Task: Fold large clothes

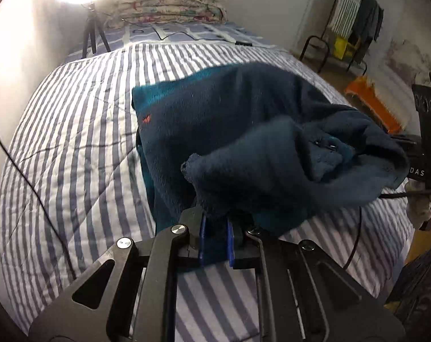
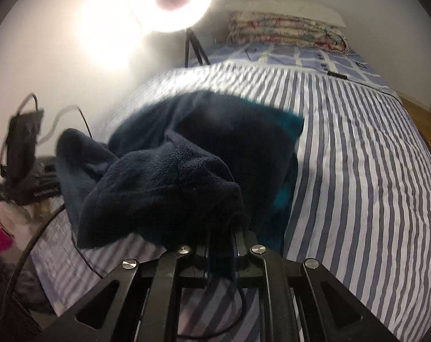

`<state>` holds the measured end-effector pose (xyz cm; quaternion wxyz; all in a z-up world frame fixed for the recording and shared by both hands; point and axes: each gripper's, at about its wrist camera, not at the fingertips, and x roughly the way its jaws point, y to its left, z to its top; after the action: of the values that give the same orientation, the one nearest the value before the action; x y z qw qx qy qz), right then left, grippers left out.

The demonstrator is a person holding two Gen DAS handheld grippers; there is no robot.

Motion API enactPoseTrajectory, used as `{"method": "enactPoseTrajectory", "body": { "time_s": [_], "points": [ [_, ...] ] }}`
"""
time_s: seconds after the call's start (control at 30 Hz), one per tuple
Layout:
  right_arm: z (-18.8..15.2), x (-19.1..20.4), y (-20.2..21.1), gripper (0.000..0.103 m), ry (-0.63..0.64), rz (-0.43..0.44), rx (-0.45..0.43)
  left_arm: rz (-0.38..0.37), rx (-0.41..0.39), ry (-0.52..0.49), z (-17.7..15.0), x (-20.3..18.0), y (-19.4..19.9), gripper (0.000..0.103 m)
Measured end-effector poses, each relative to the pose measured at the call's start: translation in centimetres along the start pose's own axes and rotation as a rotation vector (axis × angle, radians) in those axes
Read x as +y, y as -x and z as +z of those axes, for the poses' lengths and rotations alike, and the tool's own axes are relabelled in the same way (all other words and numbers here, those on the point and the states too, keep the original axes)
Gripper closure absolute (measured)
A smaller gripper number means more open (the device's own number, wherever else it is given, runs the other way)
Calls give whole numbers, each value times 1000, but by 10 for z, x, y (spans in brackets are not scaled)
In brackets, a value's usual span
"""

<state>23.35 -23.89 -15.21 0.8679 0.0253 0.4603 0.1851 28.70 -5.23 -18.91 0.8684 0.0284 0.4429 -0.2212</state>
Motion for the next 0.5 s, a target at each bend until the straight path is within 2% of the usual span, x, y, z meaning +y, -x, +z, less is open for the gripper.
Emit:
{"method": "enactPoseTrajectory", "body": {
  "time_s": [0.07, 0.1, 0.13, 0.27, 0.4, 0.5],
  "points": [
    [-2, 1, 12, 83, -18, -7, -20, 8, -1, -1, -3, -4, 13, 92],
    [-3, 1, 22, 76, -27, -9, -39, 8, -9, 2, -6, -5, 19, 89],
    [-2, 2, 30, 74, -31, -9, -52, 11, -19, 4, -8, -5, 29, 86],
    [-3, 8, 85, 72, -41, -14, -135, 4, -33, 3, -18, -2, 66, 85],
    [-7, 16, 144, 71, -45, -4, -233, -14, -98, 27, -32, -2, 117, 85],
    [-11, 28, 195, 69, -39, 4, -300, -42, -153, 81, -36, 0, 161, 85]
  ]
}}
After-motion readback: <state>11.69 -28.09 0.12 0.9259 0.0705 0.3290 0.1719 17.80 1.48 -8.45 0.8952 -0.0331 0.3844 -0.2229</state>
